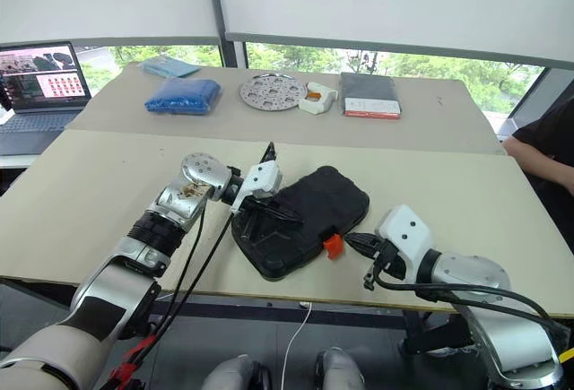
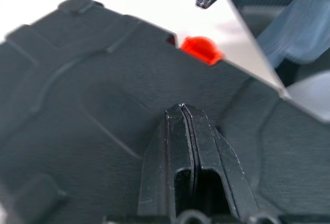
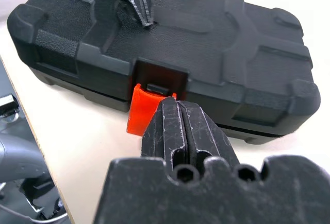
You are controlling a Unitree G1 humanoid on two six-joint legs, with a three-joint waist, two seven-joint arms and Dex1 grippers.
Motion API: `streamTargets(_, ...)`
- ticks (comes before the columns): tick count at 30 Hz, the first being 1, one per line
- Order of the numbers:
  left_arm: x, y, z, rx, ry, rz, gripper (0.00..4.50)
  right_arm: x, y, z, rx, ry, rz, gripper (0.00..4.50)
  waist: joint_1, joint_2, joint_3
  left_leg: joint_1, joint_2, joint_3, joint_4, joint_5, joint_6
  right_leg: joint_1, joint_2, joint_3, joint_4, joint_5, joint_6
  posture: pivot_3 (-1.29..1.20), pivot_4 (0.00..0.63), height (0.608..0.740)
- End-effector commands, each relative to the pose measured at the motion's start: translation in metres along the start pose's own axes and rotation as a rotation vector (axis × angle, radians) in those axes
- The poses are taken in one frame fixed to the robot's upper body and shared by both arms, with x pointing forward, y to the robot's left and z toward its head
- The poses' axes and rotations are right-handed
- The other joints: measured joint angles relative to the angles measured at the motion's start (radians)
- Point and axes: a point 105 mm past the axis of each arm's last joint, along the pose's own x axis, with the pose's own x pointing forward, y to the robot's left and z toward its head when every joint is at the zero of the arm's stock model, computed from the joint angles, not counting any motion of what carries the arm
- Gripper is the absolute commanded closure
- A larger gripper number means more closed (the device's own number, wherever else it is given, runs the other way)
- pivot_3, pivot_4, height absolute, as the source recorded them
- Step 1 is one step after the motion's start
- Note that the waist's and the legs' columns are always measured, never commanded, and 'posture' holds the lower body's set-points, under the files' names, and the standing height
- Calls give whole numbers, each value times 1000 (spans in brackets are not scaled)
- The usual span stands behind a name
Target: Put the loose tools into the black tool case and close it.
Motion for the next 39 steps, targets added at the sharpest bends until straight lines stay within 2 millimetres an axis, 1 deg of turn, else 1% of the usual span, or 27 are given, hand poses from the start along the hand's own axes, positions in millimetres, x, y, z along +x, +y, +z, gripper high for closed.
streamTargets(1, 1, -11, -30, -3, 122, -28, 4445, 5, -4, 5, -32, -33, -22, 4500, 1, 0, 0, 0, 0, 0, 0, 0, 0, 0, 0, 0, 0, 0, 0, 0, 150, 718)
streamTargets(6, 2, -10, -30, -14, 109, -21, 4445, 17, -2, 3, -24, -42, -13, 4500, 1, 1, -1, 2, 0, 0, 0, -1, 1, 2, -1, 0, 0, 0, 0, 0, 150, 718)
streamTargets(10, 3, -9, -29, -13, 103, -16, 4445, 20, 1, 3, -34, -39, -4, 4500, 1, 1, -2, 2, 0, 0, 0, -1, 1, 2, -1, 0, 0, 0, 0, 0, 150, 718)
streamTargets(18, 6, -8, -25, -3, 84, -9, 4445, 11, -3, 25, -43, -73, -22, 4500, 4, 1, -2, 2, 0, 0, 0, -1, 1, 2, -1, 0, 0, 0, 0, 0, 150, 718)
streamTargets(22, 6, -6, -23, 2, 80, -5, 4445, 6, 4, 12, -29, -6, -2, 4500, 9, 1, -2, 2, 0, 0, 0, -1, 2, 2, -1, 0, 0, 0, 0, 0, 150, 718)
streamTargets(26, 6, -4, -22, 4, 78, 2, 4445, 6, 8, 0, -17, 27, -1, 4500, 8, 1, -2, 1, 0, 0, 0, -1, 2, 2, -1, -1, -1, 0, 0, 0, 150, 718)
streamTargets(28, 5, -3, -21, 8, 81, 2, 4445, 11, 9, -4, 6, 25, -11, 4500, 7, 1, -2, 1, 0, 0, 0, -1, 2, 2, -1, 0, -1, 0, 0, 0, 150, 718)
streamTargets(31, 5, -1, -19, 14, 81, 4, 4445, 19, 11, -16, 33, 57, -23, 4500, 7, 1, -2, 2, 0, 0, 0, -1, 2, 2, -1, -1, -1, 0, 1, 0, 150, 718)
streamTargets(34, 2, 2, -17, 22, 85, 9, 4445, 22, 11, -23, 38, 73, -31, 4500, 8, 1, -2, 1, 0, 0, 0, -1, 2, 2, -1, -1, -1, 0, 1, 0, 150, 718)
streamTargets(35, 1, 3, -16, 24, 87, 11, 4445, 21, 11, -22, 36, 70, -34, 4500, 8, 1, -2, 1, 0, 0, 0, -1, 2, 2, -1, -1, -1, 0, 1, 0, 150, 718)
streamTargets(39, -1, 5, -17, 30, 94, 15, 4445, 9, 9, 0, 47, 6, -15, 4500, 8, 1, -2, 1, 0, 0, 0, -2, 2, 1, -1, -1, -1, 0, 1, 0, 150, 718)
